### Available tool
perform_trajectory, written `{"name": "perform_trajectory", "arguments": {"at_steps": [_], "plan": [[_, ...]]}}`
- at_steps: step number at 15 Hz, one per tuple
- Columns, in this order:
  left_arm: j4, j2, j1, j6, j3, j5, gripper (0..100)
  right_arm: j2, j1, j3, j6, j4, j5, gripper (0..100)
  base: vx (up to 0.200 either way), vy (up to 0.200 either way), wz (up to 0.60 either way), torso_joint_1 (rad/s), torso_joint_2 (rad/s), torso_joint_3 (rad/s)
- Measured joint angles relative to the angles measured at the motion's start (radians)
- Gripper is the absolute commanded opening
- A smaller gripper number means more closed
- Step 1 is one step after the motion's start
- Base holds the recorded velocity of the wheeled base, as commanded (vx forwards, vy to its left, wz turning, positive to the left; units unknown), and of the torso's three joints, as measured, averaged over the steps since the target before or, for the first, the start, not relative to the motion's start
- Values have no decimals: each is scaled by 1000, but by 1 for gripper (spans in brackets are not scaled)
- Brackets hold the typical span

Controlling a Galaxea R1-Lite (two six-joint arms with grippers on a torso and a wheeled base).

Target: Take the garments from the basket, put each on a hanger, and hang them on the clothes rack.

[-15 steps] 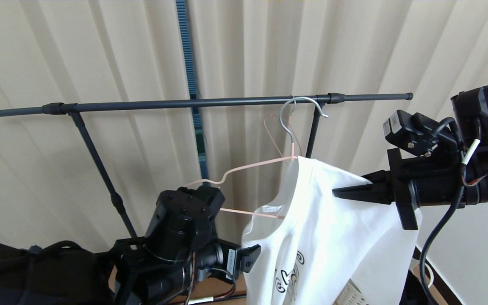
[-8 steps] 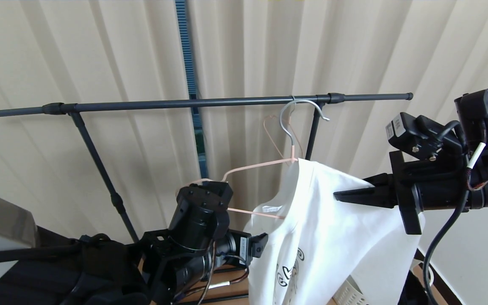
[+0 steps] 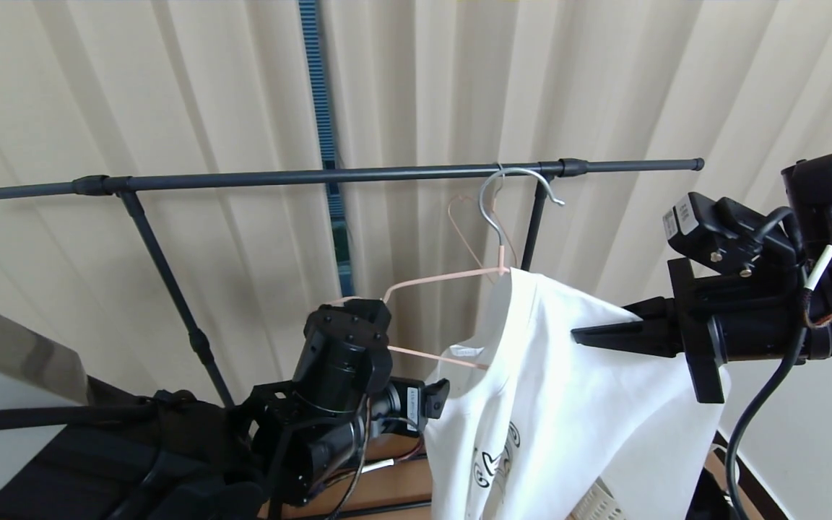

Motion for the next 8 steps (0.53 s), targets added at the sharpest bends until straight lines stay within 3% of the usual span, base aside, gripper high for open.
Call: {"name": "perform_trajectory", "arguments": {"at_steps": [8], "plan": [[-3, 68, -35, 5, 16, 22, 100, -8, 0, -1, 0, 0, 1, 0, 0, 0, 0, 0, 0, 0]]}}
